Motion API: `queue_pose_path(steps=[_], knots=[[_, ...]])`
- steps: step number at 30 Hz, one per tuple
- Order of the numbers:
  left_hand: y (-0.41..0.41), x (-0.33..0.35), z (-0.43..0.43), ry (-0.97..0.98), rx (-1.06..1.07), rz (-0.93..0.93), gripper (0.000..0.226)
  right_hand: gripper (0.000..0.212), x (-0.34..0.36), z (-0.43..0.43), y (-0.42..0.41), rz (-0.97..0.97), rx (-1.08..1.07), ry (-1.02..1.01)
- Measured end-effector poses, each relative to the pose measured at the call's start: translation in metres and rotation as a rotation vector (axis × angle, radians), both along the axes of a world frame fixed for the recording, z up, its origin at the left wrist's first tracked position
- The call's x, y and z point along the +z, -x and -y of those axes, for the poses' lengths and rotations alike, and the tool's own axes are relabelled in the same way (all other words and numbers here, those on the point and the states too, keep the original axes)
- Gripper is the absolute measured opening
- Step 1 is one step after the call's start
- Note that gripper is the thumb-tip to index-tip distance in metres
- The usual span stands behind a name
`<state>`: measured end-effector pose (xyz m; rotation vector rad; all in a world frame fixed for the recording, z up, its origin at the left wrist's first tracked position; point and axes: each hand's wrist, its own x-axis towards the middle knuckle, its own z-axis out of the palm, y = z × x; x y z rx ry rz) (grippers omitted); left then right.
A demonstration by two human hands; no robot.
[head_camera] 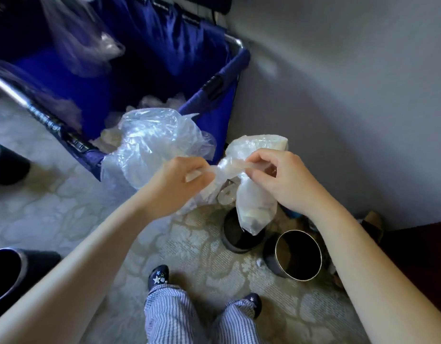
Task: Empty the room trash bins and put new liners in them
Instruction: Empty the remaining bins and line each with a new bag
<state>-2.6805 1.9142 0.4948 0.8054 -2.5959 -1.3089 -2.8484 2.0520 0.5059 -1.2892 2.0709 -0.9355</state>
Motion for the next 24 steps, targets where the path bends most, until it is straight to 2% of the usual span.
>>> queue_pose_path(steps=[6, 13, 16, 20, 24], knots=[[-0.061, 0.037, 0.068, 0.136, 0.071, -0.049, 0.018, 0.007, 0.04, 0.078, -0.056, 0.004, 0.052, 0.095], [-0.133, 0.059, 0.179, 0.307, 0.058, -0.092, 0.02, 0.01, 0.064, 0.184, -0.124, 0.114, 0.058, 0.18], [-0.159, 0.068, 0.218, 0.404, -0.011, -0.055, 0.018, 0.014, 0.068, 0.225, -0.145, 0.155, 0.049, 0.205], [-0.177, 0.073, 0.262, 0.465, 0.046, 0.007, 0.016, 0.012, 0.069, 0.275, -0.163, 0.198, 0.023, 0.192], [-0.173, 0.065, 0.298, 0.433, 0.142, -0.003, 0.045, 0.01, 0.055, 0.32, -0.169, 0.255, -0.002, 0.129]])
